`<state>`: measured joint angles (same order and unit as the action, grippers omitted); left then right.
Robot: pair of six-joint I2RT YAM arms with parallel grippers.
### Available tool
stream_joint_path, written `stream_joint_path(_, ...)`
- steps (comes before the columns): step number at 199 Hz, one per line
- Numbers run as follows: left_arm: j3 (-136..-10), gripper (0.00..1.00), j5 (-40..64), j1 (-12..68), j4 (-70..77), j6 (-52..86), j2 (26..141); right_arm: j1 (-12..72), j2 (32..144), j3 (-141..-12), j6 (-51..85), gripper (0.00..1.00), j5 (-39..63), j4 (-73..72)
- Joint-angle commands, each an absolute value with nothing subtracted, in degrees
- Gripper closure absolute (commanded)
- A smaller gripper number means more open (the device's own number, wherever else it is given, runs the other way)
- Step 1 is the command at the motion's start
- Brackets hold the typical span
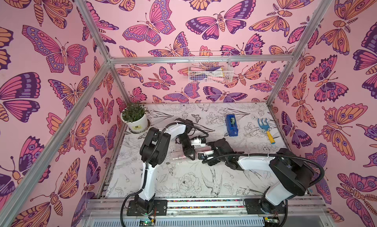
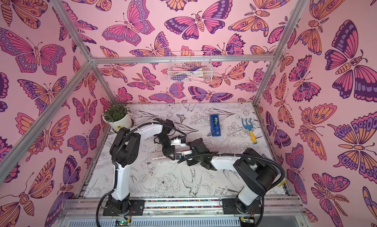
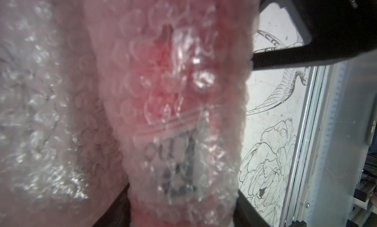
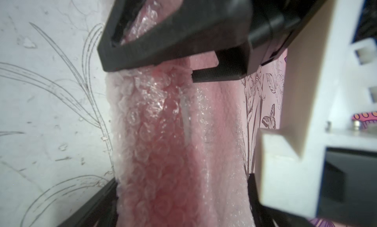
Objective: Wrap wine bottles in bubble wrap
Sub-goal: Wrap the wine bottle in bubble wrap.
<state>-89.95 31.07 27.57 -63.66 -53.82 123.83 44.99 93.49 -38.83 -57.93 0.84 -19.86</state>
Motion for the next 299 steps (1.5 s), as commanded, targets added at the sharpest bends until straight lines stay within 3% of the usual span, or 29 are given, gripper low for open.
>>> stream_joint_path(1, -90.89, 0.51, 31.50, 27.08, -68.18, -56.38, 126.80, 45.10, 95.75, -42.63, -58.60, 0.11, 0.00, -13.62)
stream_joint_path(19, -91.85, 0.48, 31.71, 26.81, -68.20, -57.37, 127.00, 44.95, 97.84, -45.19, -58.46, 0.16, 0.35, -8.63)
stream_joint_path(48, -93.19, 0.34, 32.93, 25.78, -67.97, -57.70, 126.94, 44.55, 98.95, -47.74, -57.35, 0.25, 2.40, -1.09)
stream_joint_path(96, -89.92, 0.08, 36.56, 24.12, -56.94, -54.26, 116.82, 43.15, 100.39, -50.61, -56.03, 0.56, 5.51, 7.59)
stream_joint_path(100, -89.04, 0.00, 36.96, 23.81, -55.35, -53.68, 115.47, 42.94, 100.35, -50.89, -55.99, 0.59, 5.93, 8.36)
stream_joint_path(126, -79.16, 0.01, 35.66, 20.76, -39.78, -47.64, 104.39, 41.44, 100.54, -53.63, -55.41, 0.71, 9.70, 14.34)
stream_joint_path(156, -57.72, 0.00, 29.96, 18.55, -11.15, -42.58, 88.93, 38.99, 102.68, -60.31, -55.23, 0.83, 14.41, 26.34)
stream_joint_path(174, -48.02, 0.00, 28.43, 18.63, -1.05, -44.22, 82.40, 36.79, 105.69, -66.96, -55.00, 0.86, 19.02, 37.10)
stream_joint_path(224, -35.94, 0.00, 17.31, 25.21, 4.93, -53.49, 74.88, 31.08, 116.84, -84.71, -54.68, 0.86, 30.83, 61.63)
stream_joint_path(248, -30.06, 0.00, 11.53, 31.94, 19.78, -56.69, 77.33, 30.06, 121.75, -90.28, -54.70, 0.82, 32.86, 68.20)
stream_joint_path(299, -32.23, 0.00, 9.67, 39.59, 30.24, -60.57, 90.58, 29.76, 123.77, -93.97, -55.03, 0.81, 34.04, 69.64)
